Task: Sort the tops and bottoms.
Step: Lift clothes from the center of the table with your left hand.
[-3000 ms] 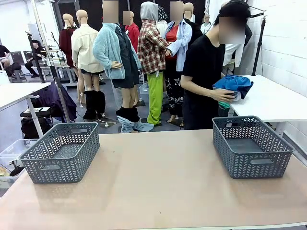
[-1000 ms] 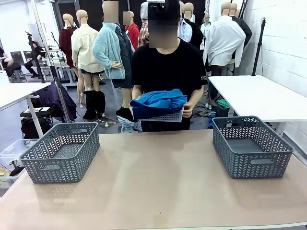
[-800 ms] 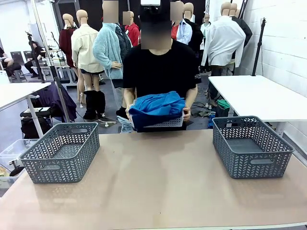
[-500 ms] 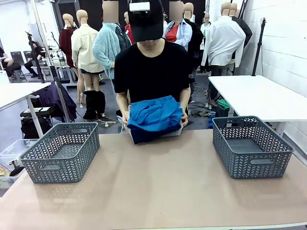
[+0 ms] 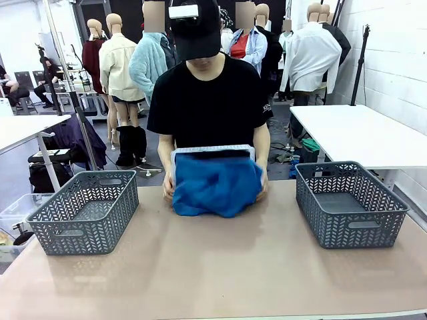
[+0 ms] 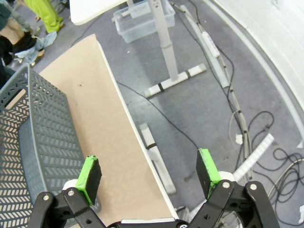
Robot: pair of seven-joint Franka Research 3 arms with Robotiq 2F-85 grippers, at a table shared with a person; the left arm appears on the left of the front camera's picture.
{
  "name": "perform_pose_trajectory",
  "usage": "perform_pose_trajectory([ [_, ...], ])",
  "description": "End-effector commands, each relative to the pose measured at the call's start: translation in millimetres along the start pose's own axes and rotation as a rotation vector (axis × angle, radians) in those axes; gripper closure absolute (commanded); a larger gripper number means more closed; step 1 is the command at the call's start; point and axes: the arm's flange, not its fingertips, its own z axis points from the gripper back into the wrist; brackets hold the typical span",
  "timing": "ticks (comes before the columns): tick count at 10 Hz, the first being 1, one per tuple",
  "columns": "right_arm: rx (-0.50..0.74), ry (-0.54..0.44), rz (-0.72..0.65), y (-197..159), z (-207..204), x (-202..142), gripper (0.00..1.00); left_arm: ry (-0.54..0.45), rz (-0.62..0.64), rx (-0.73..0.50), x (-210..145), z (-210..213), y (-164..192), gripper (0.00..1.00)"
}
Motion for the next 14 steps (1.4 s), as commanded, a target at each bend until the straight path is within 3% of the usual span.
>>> perform_pose_trajectory([
  [1, -0.010, 0.005, -0.002, 2.9, 3.7, 1.6, 0.00, 0.001, 0.013, 0.004, -0.3, 0.0, 0.0, 0.00],
  [14, -0.010, 0.005, -0.002, 2.9, 3.7, 1.6, 0.00, 0.001, 0.013, 0.004, -0.3, 0.0, 0.0, 0.00],
])
